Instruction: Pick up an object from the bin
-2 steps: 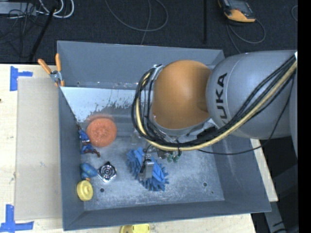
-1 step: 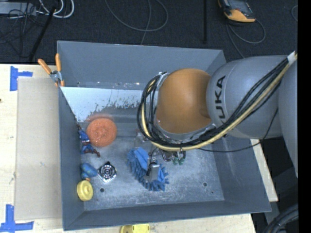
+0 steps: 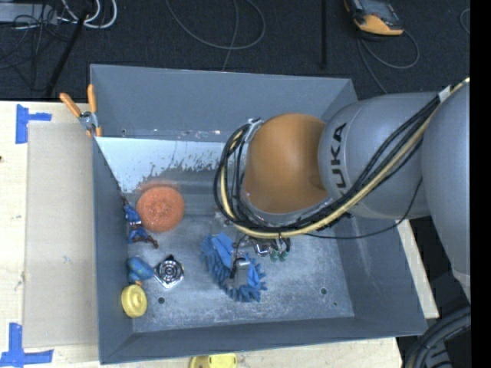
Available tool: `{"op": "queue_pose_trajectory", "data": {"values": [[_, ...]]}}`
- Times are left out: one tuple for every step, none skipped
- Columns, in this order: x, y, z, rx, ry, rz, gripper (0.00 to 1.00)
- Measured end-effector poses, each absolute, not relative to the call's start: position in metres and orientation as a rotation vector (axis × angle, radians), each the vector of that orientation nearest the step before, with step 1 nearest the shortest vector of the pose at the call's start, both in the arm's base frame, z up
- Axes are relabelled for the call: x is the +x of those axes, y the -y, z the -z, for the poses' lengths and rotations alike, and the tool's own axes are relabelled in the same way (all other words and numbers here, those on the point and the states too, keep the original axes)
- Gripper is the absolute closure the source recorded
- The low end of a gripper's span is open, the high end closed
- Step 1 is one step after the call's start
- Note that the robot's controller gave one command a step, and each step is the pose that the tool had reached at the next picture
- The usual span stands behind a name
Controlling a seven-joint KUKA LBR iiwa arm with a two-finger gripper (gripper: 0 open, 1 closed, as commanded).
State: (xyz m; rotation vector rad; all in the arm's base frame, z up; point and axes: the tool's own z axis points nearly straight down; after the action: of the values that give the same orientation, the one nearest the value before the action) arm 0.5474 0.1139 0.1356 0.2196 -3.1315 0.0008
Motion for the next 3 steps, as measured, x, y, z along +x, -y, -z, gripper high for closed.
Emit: {"op": "queue_pose_trajectory", "data": {"values": [[0.552,-0.112,-0.116,0.261,3.130,0.000,0.00],[0.571,-0.101,-0.087,0.188,3.137,0.001,0.00],[0.560,-0.086,-0.071,0.211,3.132,0.002,1.00]]}}
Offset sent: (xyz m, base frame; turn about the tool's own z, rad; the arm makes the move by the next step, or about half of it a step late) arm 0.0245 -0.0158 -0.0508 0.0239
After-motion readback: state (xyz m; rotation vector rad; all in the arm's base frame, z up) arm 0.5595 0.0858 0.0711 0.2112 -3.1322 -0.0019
